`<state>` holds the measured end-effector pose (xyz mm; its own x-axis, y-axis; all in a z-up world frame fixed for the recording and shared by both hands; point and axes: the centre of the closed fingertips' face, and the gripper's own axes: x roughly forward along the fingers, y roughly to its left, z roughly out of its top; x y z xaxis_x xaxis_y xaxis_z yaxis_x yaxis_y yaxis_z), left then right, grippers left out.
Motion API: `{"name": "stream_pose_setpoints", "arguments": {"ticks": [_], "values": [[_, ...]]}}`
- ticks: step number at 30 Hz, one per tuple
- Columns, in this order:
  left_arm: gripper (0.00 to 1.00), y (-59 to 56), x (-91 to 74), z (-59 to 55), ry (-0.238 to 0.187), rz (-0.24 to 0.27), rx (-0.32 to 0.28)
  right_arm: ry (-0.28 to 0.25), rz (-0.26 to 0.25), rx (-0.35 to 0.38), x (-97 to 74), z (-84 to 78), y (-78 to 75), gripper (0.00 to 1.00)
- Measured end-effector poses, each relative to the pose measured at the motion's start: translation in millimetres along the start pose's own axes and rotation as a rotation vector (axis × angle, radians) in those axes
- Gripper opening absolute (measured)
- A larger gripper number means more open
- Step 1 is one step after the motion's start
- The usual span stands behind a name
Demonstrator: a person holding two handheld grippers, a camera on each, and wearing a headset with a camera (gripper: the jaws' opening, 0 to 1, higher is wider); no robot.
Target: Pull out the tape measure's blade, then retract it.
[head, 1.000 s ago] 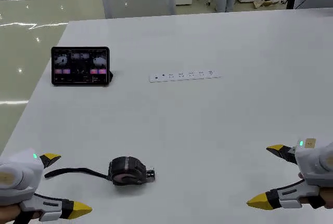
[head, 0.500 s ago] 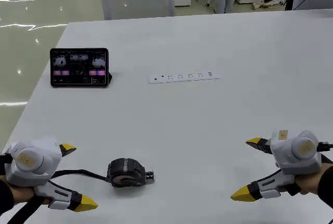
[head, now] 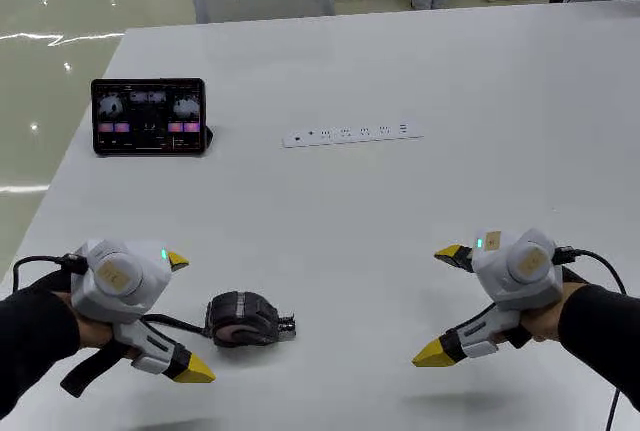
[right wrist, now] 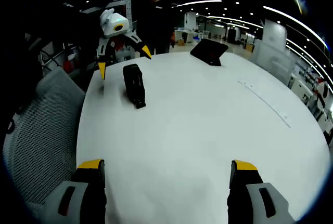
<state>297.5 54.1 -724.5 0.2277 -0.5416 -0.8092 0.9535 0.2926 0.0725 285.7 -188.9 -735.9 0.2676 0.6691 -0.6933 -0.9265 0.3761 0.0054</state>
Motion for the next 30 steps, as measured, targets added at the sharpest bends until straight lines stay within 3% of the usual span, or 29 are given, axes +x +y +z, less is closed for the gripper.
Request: {"name": "stream_pose_setpoints", "arguments": {"ticks": [8, 14, 19, 24, 30], "values": [[0.99, -1.4, 16.4, 8.9, 0.050, -0.030, 0.037, -0.006, 0.047, -0.059, 20.2, 14.4, 7.1, 0.99], [0.92, -5.5, 26.7, 16.0, 0.071, -0.062, 0.061, -0.009, 0.074, -0.076, 36.7, 26.9, 10.3, 0.99], [0.75, -9.1, 31.8, 17.7, 0.105, -0.068, 0.111, 0.023, 0.093, -0.127, 50.0, 31.0, 15.3, 0.99], [0.68, -18.2, 38.3, 20.6, 0.124, -0.107, 0.144, 0.021, 0.102, -0.132, 60.3, 42.1, 19.4, 0.99], [0.58, -20.4, 45.0, 22.1, 0.152, -0.112, 0.154, 0.013, 0.115, -0.130, 71.2, 52.7, 24.4, 0.99]]}}
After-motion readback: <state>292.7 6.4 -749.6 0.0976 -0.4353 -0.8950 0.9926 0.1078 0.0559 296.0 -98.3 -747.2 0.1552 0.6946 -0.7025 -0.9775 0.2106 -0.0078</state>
